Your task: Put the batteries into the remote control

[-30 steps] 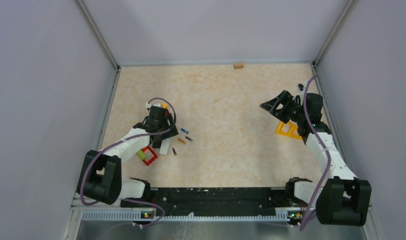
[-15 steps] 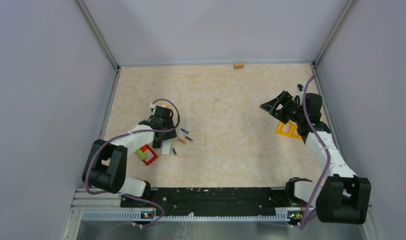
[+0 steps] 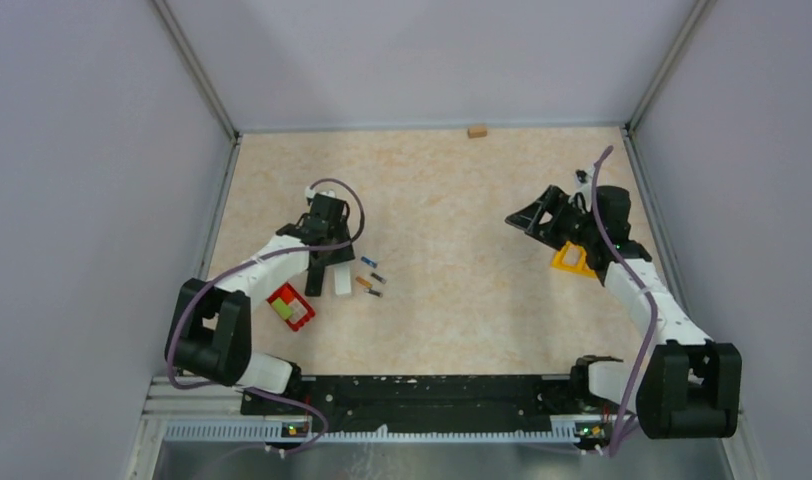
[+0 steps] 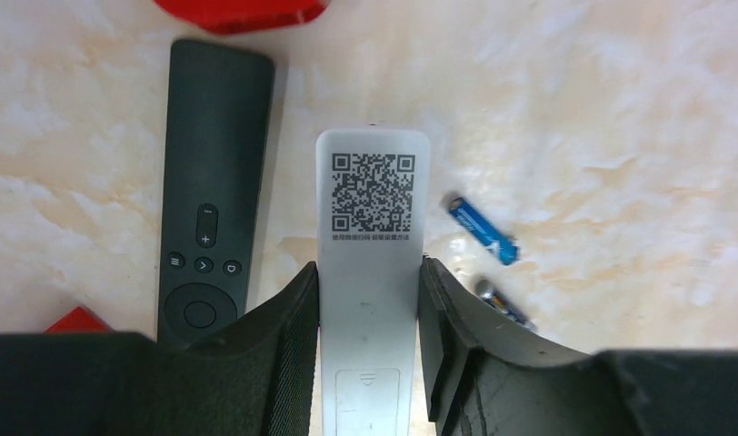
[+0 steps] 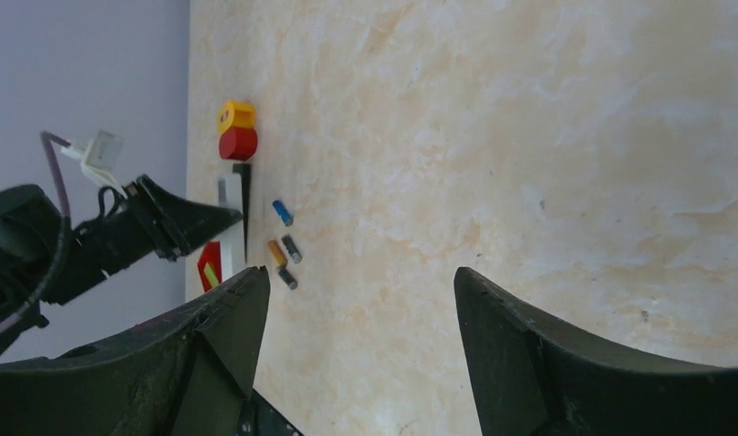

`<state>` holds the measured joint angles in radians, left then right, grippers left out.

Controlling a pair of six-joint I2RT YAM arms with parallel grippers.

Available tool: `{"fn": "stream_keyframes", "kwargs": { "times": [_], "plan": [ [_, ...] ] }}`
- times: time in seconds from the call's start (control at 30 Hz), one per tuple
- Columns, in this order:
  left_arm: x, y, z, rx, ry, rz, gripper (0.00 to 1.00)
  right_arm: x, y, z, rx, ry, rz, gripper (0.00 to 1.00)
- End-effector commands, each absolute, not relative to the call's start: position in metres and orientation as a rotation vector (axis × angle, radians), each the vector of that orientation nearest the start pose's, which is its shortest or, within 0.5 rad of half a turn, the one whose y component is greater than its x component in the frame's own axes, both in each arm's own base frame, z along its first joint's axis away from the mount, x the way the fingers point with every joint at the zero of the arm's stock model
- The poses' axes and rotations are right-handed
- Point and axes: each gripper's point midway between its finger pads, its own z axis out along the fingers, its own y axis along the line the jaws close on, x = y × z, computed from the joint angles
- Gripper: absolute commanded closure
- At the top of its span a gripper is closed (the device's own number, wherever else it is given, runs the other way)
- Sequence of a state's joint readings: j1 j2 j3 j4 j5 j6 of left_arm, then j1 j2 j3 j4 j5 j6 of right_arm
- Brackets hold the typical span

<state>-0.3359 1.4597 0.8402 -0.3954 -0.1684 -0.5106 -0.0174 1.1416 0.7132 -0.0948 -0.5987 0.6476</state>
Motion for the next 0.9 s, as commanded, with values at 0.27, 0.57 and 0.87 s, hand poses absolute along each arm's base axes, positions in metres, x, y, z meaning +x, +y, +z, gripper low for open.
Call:
{"fn": "stream_keyframes", "kwargs": {
  "times": [0.27, 0.57, 0.87],
  "plan": [
    [0.345, -0.157, 0.174, -0.314, 2.295, -0.568, 0.86, 0.303, 0.232, 0.221, -0.025, 1.874, 1.171, 0.19],
    [0.357, -0.201, 0.198, -0.426, 2.218, -0.879, 0.92, 0.260, 0.334, 0.242, -0.230, 1.808, 1.348, 0.15],
    [0.351, -0.208, 0.196, -0.447, 2.223, -0.935, 0.91, 0.268, 0.387, 0.211, -0.189, 1.944, 1.351, 0.26]
  ]
}}
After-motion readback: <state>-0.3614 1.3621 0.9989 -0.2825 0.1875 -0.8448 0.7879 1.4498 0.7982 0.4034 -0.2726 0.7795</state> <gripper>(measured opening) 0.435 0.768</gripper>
